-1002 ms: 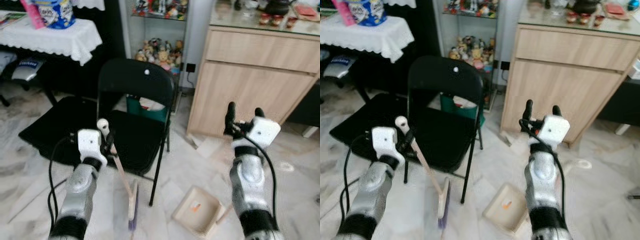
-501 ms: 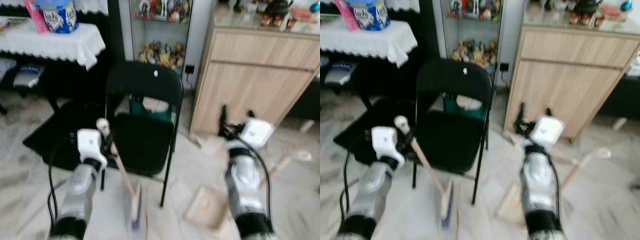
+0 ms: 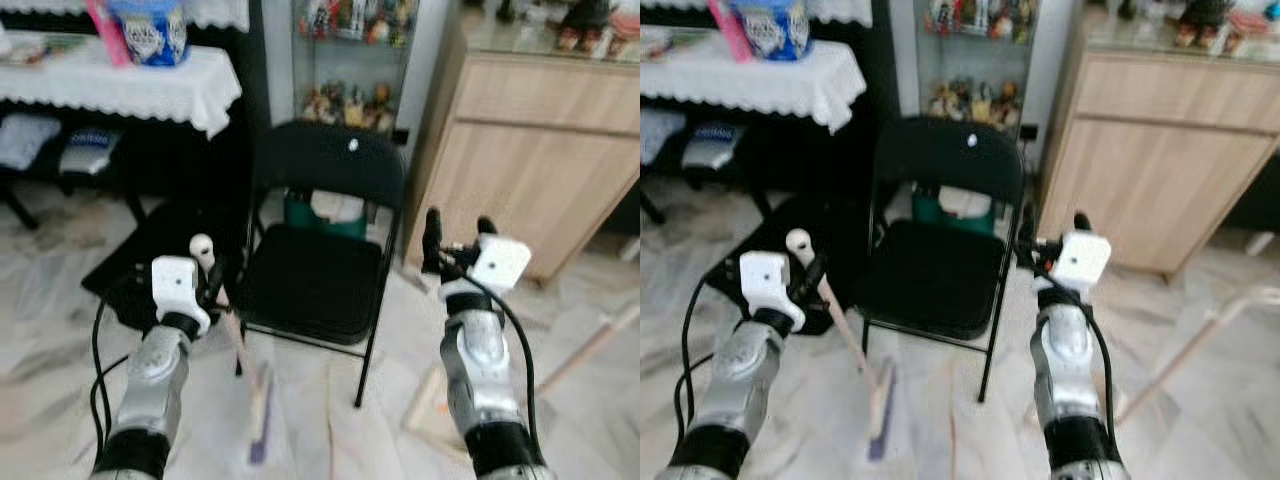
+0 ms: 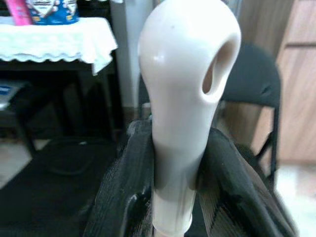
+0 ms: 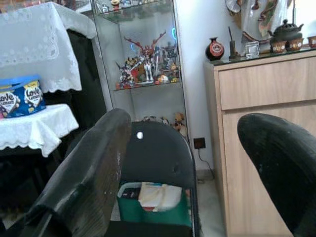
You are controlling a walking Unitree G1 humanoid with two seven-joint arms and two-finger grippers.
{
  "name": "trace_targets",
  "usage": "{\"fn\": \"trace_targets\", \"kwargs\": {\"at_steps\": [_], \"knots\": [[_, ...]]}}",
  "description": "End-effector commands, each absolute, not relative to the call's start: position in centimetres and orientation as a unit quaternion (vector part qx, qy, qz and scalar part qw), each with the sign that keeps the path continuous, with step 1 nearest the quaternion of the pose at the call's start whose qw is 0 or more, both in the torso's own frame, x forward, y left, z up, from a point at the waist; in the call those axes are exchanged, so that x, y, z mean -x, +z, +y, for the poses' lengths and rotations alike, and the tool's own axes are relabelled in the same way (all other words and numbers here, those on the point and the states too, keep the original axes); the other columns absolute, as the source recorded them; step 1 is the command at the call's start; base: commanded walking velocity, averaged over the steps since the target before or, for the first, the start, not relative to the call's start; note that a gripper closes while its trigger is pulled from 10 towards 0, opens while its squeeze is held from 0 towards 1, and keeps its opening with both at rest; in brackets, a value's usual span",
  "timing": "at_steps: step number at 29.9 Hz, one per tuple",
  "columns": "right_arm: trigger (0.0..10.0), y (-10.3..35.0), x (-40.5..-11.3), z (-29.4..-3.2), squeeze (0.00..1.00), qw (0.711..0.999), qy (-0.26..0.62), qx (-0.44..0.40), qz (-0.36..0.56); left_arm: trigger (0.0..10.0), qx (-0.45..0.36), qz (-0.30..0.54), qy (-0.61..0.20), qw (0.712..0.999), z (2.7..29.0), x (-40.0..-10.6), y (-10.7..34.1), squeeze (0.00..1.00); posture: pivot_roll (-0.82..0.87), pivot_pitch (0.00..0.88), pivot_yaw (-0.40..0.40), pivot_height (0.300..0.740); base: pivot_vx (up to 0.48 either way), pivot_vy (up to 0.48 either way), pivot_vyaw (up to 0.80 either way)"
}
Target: Sweep floor
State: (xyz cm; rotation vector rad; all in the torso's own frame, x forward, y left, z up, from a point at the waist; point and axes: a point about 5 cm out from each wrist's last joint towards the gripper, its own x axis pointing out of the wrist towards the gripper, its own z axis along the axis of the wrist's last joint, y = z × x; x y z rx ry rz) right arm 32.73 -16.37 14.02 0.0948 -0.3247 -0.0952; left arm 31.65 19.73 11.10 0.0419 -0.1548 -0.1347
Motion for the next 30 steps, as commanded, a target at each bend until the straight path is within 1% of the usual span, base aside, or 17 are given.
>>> {"fn": "trace_targets", "kwargs": {"at_steps": [1, 19, 22, 27, 30], "knots": [[10.0, 13.44, -32.46, -17.33, 0.00, 0.986, -0.062, -0.046, -0.147, 10.0, -0.021, -0.099, -0.081, 0.992, 18.99, -31.89, 12.03, 0.00, 0.02, 0.035, 0.021, 0.740, 0.000, 0.000, 0.00], [10.0, 13.44, -32.57, -17.65, 0.00, 0.986, -0.069, -0.046, -0.145, 10.0, -0.020, -0.103, -0.078, 0.991, 18.89, -31.83, 12.14, 0.00, 0.02, 0.042, 0.020, 0.740, 0.000, 0.000, 0.00], [10.0, 13.39, -32.68, -17.68, 0.00, 0.987, -0.070, -0.050, -0.139, 10.0, -0.019, -0.103, -0.079, 0.991, 18.90, -31.86, 12.14, 0.00, 0.02, 0.044, 0.019, 0.740, 0.244, 0.000, 0.00], [10.0, 13.37, -32.71, -17.77, 0.00, 0.986, -0.071, -0.053, -0.138, 10.0, -0.019, -0.103, -0.079, 0.991, 18.88, -31.87, 12.14, 0.00, 0.02, 0.044, 0.019, 0.740, 0.256, 0.000, -0.80], [10.0, 13.41, -32.65, -17.73, 0.00, 0.986, -0.069, -0.046, -0.142, 10.0, -0.019, -0.102, -0.079, 0.991, 18.88, -31.87, 12.14, 0.00, 0.02, 0.044, 0.019, 0.740, 0.262, 0.000, 0.00]]}}
